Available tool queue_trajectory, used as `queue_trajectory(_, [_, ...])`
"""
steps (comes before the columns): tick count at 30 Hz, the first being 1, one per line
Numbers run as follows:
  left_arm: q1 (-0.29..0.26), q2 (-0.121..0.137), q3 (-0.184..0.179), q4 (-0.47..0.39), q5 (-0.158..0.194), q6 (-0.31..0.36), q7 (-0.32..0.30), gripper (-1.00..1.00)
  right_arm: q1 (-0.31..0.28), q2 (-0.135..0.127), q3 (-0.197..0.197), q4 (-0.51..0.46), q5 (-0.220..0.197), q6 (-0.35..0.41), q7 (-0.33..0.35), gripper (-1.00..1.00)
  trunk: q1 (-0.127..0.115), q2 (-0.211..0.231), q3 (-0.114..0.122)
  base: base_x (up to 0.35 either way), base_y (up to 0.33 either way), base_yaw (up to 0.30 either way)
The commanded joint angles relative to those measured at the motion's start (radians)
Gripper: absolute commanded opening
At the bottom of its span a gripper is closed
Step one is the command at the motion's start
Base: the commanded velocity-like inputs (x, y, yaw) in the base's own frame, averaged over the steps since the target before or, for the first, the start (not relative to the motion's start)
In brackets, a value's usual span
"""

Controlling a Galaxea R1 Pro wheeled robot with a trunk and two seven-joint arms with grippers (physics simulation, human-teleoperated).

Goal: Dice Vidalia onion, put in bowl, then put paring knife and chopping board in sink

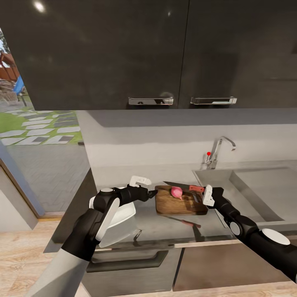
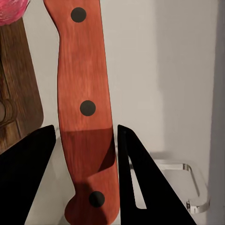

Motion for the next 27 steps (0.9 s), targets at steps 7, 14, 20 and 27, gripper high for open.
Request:
queue_trajectory(7, [-0.001,0.0,0.001,-0.002,0.0,0.005,-0.002,1.0,-0.002,-0.001,0.004,0.03,0.011,0.013,-0.008,-1.0,0.001,-0.002,-0.002,0.0,0.0,0.0])
queue_trajectory(14, [-0.001,0.0,0.001,-0.002,0.0,0.005,-0.002,1.0,-0.002,-0.001,0.004,0.099,0.011,0.012,-0.016,-1.0,0.001,-0.002,-0.002,0.0,0.0,0.0])
queue_trajectory(20, [-0.001,0.0,0.001,-0.002,0.0,0.005,-0.002,1.0,-0.002,-0.001,0.005,0.141,0.011,0.01,-0.055,-1.0,0.001,-0.002,-0.002,0.0,0.0,0.0])
queue_trajectory(27, [-0.001,0.0,0.001,-0.002,0.0,0.005,-0.002,1.0,-0.002,0.0,0.007,0.148,0.011,0.01,-0.07,-1.0,0.001,-0.002,-0.002,0.0,0.0,0.0])
